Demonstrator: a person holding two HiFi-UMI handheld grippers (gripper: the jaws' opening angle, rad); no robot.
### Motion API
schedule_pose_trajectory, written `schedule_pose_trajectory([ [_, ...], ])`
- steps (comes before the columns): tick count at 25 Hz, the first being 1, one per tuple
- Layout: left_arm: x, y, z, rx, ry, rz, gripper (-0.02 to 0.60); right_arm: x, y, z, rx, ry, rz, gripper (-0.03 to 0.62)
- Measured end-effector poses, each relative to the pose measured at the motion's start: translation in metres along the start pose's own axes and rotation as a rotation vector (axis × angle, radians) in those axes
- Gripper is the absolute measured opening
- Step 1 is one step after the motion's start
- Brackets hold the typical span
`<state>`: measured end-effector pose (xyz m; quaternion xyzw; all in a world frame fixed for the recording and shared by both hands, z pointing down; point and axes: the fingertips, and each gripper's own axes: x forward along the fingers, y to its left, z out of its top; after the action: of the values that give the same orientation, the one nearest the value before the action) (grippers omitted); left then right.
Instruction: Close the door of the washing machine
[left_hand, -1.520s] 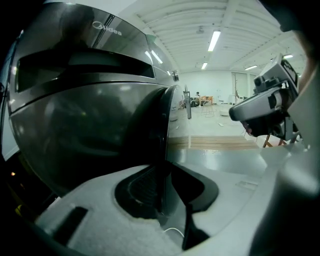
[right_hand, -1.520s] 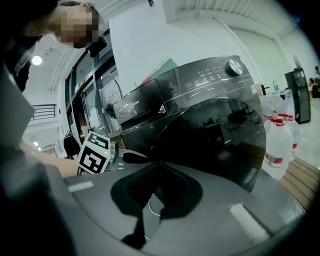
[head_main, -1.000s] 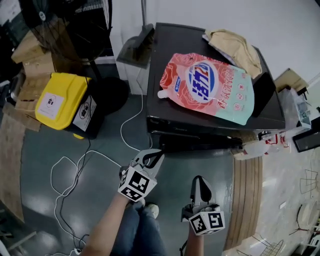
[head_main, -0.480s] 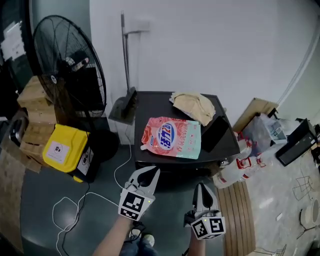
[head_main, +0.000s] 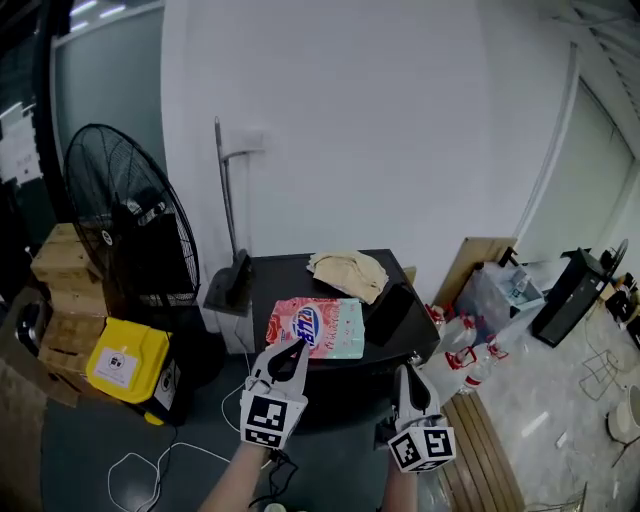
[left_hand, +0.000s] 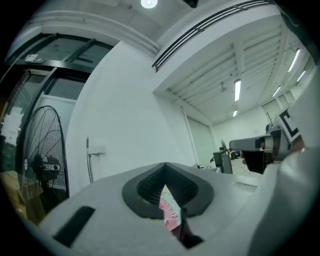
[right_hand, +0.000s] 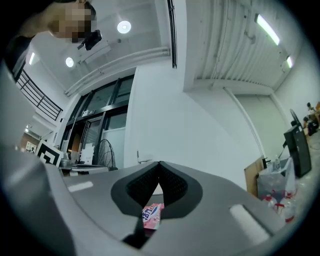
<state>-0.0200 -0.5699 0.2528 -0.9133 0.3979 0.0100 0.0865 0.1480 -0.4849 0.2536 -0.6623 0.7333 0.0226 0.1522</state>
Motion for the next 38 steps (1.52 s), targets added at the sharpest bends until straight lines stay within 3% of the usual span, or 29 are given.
schedule_pose_trajectory([
  [6, 0.002, 0.001, 0.027, 0.029, -0.033, 0.015, 0.008, 0.013, 0.006, 0.027, -0.041, -0.039, 0.008, 0.012],
  [15, 0.007, 0.011, 0.011, 0.020, 0.016, 0.039, 0.008, 0.020, -0.005, 0.016, -0.043, -0.020, -0.010, 0.012],
  [38, 0.004, -0.001, 0.009, 0.037, 0.028, 0.014, 0.008, 0.022, 0.001, 0.006, -0.058, 0.031, 0.014, 0.011],
])
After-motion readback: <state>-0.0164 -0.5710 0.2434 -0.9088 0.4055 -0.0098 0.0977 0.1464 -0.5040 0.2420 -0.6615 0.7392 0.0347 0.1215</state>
